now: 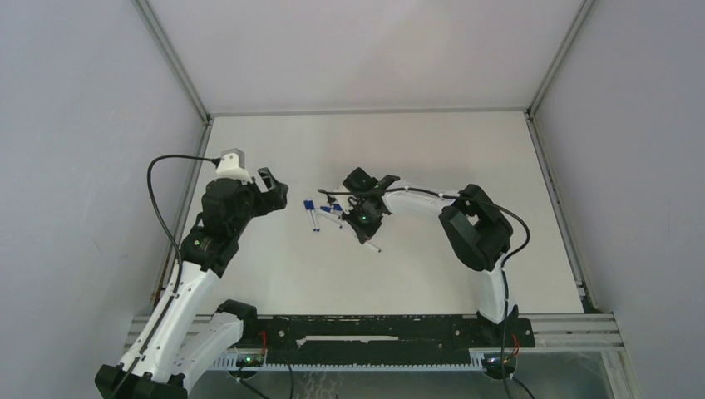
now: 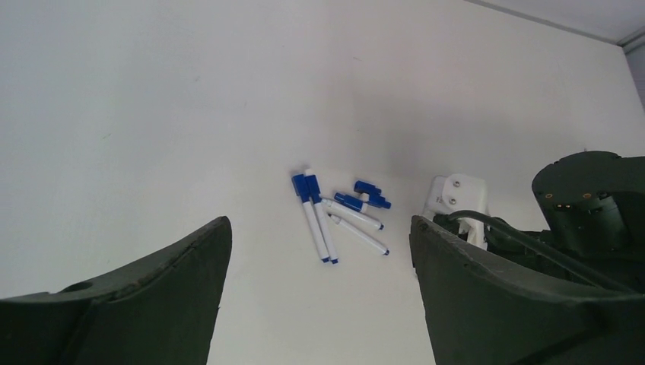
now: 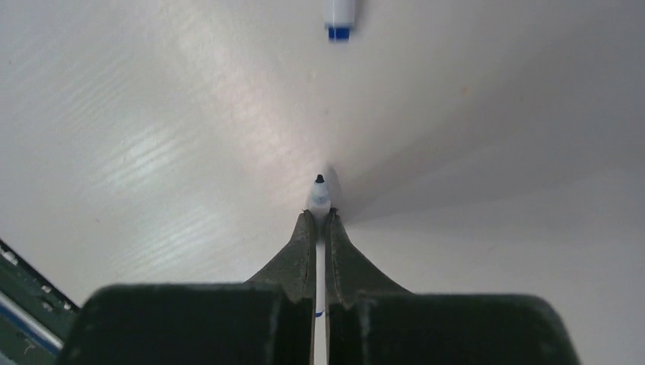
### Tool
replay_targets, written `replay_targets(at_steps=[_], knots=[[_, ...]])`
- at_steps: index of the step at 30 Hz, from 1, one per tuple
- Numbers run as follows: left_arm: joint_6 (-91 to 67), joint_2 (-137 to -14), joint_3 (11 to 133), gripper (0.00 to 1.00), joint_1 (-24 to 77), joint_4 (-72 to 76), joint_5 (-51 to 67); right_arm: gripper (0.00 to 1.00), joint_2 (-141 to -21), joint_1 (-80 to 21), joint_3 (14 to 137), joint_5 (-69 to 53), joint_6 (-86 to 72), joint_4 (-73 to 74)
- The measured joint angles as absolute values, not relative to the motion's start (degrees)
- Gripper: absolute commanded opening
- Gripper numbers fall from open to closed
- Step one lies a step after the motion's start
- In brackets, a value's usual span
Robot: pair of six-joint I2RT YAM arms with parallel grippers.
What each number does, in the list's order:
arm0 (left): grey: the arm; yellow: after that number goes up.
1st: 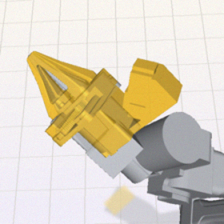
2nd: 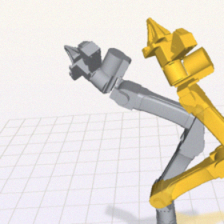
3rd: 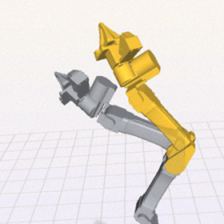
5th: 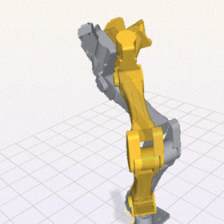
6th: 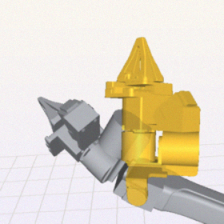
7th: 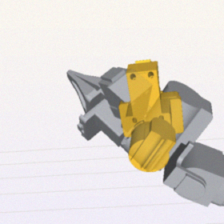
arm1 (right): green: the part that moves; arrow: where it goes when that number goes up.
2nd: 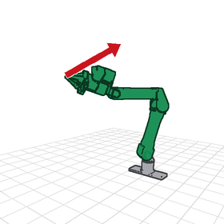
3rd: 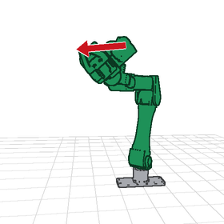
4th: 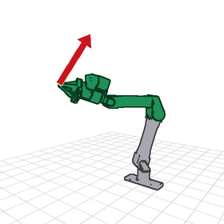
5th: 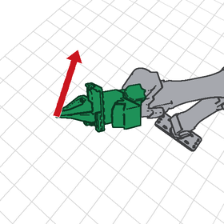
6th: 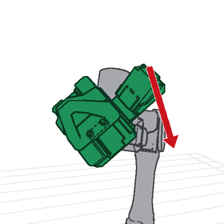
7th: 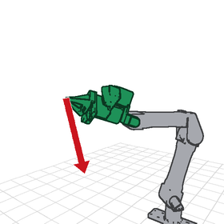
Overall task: Insert the pens into the pen caps
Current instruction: Pick up the pen from the center of the board.
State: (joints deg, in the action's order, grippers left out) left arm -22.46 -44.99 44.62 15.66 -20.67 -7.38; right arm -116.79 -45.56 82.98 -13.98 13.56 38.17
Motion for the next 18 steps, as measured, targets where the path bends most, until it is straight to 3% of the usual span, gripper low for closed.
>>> replay_targets(at_steps=[8,18], knots=[[-23.2,-44.9,41.9,0.95,15.6,-15.5,5.5,0.0,-101.0,-41.4,69.0,-18.6,2.0,30.7],[-29.1,-42.1,36.2,0.92,18.6,-5.5,22.7,0.0,-79.8,-36.5,58.4,-21.6,-25.2,7.6]])
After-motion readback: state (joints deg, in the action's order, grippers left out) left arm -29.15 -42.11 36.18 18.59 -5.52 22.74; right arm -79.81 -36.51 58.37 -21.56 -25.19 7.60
